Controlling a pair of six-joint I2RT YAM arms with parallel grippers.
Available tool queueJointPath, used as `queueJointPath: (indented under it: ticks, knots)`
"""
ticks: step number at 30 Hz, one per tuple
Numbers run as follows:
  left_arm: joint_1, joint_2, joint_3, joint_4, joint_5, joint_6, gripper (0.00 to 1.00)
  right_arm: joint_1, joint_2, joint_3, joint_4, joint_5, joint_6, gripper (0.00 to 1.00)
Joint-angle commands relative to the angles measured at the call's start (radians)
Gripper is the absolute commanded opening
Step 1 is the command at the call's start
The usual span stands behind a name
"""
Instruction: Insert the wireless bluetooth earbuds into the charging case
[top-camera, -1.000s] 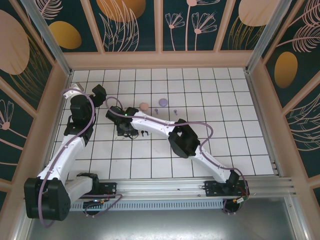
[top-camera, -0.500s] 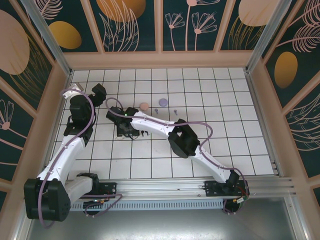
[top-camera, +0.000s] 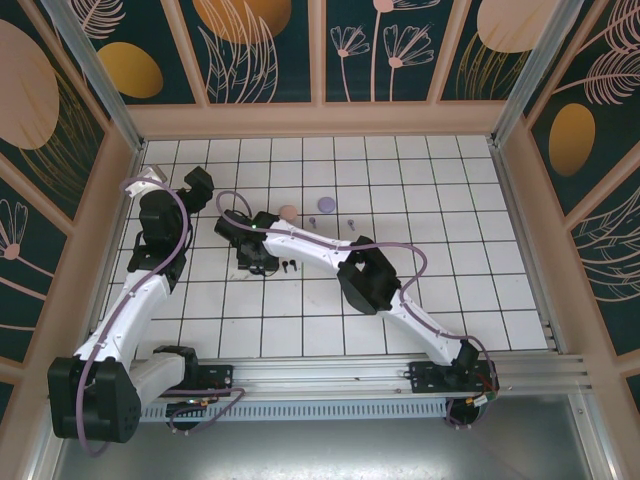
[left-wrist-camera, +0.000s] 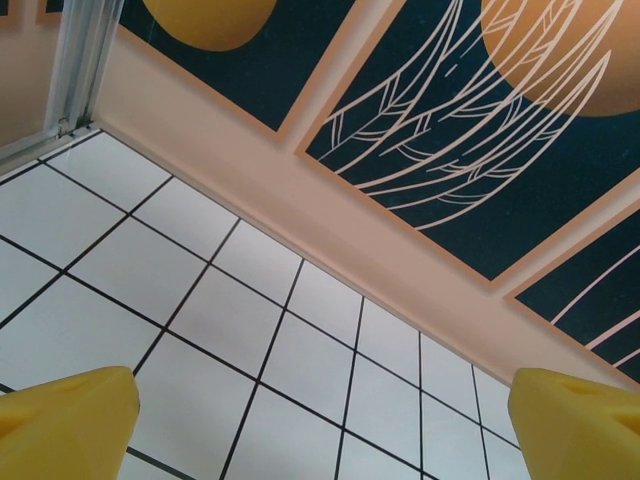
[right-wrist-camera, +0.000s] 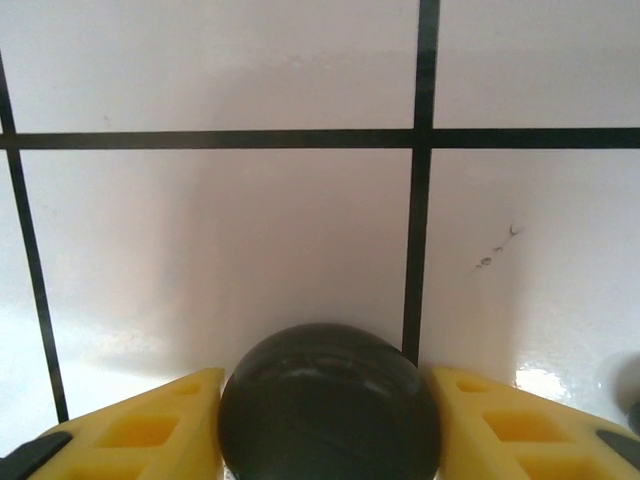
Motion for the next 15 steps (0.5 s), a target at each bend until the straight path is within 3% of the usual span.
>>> queueJointPath:
  ticks: [1,9,15]
  knots:
    - [0.007,-0.017,-0.006,0.038,0.027,-0.011,0.95,0.010,0.017,-0.005,0.034,-0.035,-0.024,0.41]
    - [0.007,-0.073,-0.005,0.032,0.125,0.005,0.94,-0.009,-0.143,-0.052,0.115,0.004,-0.064,0.37]
    - [0.007,-0.146,-0.029,0.019,0.239,-0.008,0.93,-0.081,-0.289,-0.173,0.190,0.003,-0.101,0.37]
